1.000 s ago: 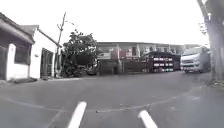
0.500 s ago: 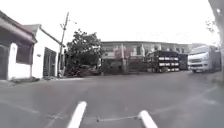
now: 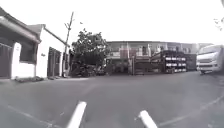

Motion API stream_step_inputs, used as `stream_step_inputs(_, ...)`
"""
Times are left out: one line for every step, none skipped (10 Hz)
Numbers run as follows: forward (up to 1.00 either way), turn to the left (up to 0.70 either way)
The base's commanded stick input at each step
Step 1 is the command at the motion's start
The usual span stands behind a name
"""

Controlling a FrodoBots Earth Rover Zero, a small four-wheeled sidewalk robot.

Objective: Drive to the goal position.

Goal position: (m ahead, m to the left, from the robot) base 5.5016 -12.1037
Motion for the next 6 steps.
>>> stream_step_inputs(0.21, 0.23)
stream_step_inputs(0.17, 0.18)
stream_step_inputs(0.02, 0.34)
stream_step_inputs(0.0, 0.36)
stream_step_inputs(0.0, 0.35)
stream_step_inputs(0.0, 0.35)
